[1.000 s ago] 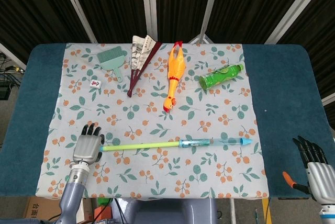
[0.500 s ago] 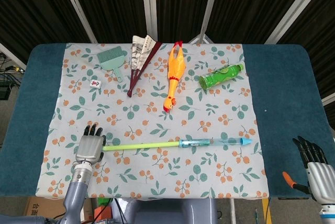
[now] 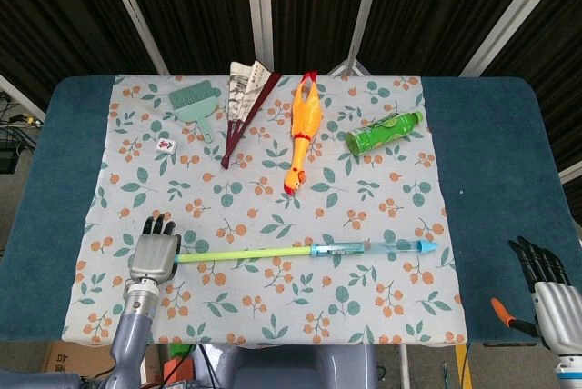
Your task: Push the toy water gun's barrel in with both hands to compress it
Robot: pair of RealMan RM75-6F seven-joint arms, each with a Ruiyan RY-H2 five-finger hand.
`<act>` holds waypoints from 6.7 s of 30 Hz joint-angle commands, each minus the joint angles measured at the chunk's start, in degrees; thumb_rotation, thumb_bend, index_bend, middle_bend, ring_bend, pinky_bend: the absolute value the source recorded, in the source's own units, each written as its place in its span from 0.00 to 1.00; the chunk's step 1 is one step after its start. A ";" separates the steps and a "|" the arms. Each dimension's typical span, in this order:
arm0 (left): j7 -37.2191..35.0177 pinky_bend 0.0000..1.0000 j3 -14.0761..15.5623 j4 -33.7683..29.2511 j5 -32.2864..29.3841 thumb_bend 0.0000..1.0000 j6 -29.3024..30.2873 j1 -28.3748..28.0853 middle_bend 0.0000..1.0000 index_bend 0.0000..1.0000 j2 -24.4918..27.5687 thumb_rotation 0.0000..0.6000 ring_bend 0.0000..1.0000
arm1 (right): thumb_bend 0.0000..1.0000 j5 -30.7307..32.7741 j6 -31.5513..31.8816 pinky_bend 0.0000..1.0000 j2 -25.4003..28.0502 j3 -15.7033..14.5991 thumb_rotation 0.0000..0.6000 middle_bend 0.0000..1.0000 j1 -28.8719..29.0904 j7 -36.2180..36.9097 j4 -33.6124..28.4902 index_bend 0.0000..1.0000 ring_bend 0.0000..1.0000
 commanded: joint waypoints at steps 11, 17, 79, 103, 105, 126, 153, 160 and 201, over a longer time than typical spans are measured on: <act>-1.15 0.03 0.08 -3.34 3.52 0.47 0.39 -0.86 0.18 0.59 2.73 1.00 0.00 | 0.31 1.34 -2.13 0.00 -0.14 1.25 1.00 0.00 1.78 -2.49 -2.28 0.00 0.00; -1.16 0.03 -0.72 -5.12 3.06 0.47 0.41 -1.43 0.18 0.60 4.03 1.00 0.00 | 0.31 4.84 -8.19 0.00 0.33 2.90 1.00 0.00 5.67 -7.29 -6.66 0.00 0.00; 0.72 0.03 0.79 -12.65 1.76 0.47 3.32 -4.22 0.18 0.62 7.94 1.00 0.00 | 0.31 45.22 -20.61 0.00 -20.67 6.79 1.00 0.00 25.29 -35.98 2.54 0.38 0.00; 0.65 0.03 1.46 -13.71 2.24 0.47 3.81 -4.58 0.18 0.62 8.61 1.00 0.00 | 0.38 47.91 -21.28 0.00 -20.42 6.36 1.00 0.01 26.21 -37.02 4.42 0.62 0.00; 0.66 0.03 1.66 -13.82 2.35 0.47 3.78 -4.59 0.18 0.62 8.55 1.00 0.00 | 0.39 47.59 -21.21 0.00 -20.45 6.22 1.00 0.01 26.24 -37.01 4.41 0.63 0.00; -0.81 0.03 1.61 -15.24 5.19 0.47 3.75 -4.79 0.18 0.63 8.36 1.00 0.00 | 0.39 42.09 -18.49 0.00 -18.56 7.39 1.00 0.03 26.69 -35.70 -0.58 0.66 0.00; -1.16 0.03 -1.91 -15.09 4.22 0.47 4.53 -6.18 0.18 0.63 8.02 1.00 0.00 | 0.39 40.07 -14.40 0.00 -20.03 8.26 1.00 0.04 29.29 -41.27 -8.62 0.66 0.00; -0.80 0.03 -1.86 -14.70 4.08 0.47 4.68 -6.62 0.18 0.63 6.55 1.00 0.00 | 0.39 40.05 -12.95 0.00 -21.07 8.69 1.00 0.04 30.48 -43.87 -11.49 0.66 0.00; 4.87 0.03 -3.79 -13.13 4.76 0.47 9.56 -9.60 0.19 0.64 -6.76 1.00 0.00 | 0.39 41.08 -10.83 0.00 -21.23 9.03 1.00 0.04 32.20 -44.15 -15.16 0.66 0.00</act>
